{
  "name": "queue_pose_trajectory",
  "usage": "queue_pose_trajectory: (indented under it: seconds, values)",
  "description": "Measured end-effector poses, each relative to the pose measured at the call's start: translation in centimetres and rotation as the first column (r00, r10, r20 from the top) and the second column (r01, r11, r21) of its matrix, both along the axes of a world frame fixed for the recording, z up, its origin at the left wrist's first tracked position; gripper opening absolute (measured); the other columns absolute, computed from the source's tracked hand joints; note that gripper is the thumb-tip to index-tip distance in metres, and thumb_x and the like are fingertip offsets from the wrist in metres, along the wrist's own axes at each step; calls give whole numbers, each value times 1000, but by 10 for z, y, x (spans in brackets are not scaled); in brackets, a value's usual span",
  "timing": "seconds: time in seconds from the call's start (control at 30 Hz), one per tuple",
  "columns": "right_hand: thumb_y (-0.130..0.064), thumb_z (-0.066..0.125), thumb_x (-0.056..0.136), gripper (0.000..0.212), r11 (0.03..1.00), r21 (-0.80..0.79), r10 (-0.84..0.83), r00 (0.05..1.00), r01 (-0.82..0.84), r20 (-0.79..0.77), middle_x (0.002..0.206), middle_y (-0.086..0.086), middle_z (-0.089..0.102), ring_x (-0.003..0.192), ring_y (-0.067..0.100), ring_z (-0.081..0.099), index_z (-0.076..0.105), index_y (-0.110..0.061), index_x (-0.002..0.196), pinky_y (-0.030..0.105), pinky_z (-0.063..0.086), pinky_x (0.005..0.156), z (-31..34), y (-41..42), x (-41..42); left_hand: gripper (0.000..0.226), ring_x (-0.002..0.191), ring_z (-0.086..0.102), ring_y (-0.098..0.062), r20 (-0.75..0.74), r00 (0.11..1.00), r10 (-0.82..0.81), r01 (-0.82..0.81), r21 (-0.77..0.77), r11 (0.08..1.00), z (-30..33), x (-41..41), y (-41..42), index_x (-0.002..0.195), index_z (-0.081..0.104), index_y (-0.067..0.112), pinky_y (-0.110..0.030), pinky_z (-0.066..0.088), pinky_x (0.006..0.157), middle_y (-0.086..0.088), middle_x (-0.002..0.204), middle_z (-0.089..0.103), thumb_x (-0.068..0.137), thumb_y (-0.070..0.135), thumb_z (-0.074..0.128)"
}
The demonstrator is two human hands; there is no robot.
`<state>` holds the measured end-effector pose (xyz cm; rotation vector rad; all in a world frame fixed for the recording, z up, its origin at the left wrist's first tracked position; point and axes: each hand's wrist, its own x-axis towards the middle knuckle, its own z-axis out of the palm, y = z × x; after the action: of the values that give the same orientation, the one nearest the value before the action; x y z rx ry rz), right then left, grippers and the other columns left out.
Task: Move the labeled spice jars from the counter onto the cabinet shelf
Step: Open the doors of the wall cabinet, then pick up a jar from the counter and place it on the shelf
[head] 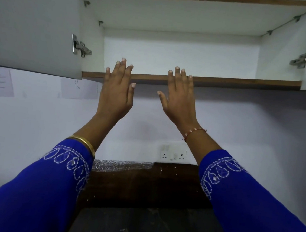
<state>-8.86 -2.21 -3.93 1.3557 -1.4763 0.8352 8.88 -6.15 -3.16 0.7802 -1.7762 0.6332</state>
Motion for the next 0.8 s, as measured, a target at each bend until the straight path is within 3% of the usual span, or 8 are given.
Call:
queue_pose_trajectory:
  seconds: [0.23,0.47,0.8]
  values:
    - [-46,25,94,69,998,55,3,1000,-4,23,153,23,22,143,38,17,23,1,145,46,8,118,-28,-3,-5,52,146,12,-26,-4,1000,-15,15,53,998,-33,-4,-3,145,25,7,-38,-1,119,-14,156,17,97,27,27]
    - [-52,24,95,70,978,204,8,991,-35,134,158,13,9,147,30,4,12,-9,149,39,-2,119,-84,13,-6,52,146,13,-26,-131,990,-59,87,220,971,-94,-22,14,146,25,9,-39,1,119,-14,156,18,98,29,25]
    - [-46,31,93,67,921,269,180,920,-282,349,152,20,26,144,36,19,28,-3,144,44,10,118,-220,62,17,46,145,19,-28,-212,968,-131,215,444,870,-218,-10,66,141,34,5,-37,1,118,-18,153,24,99,24,31]
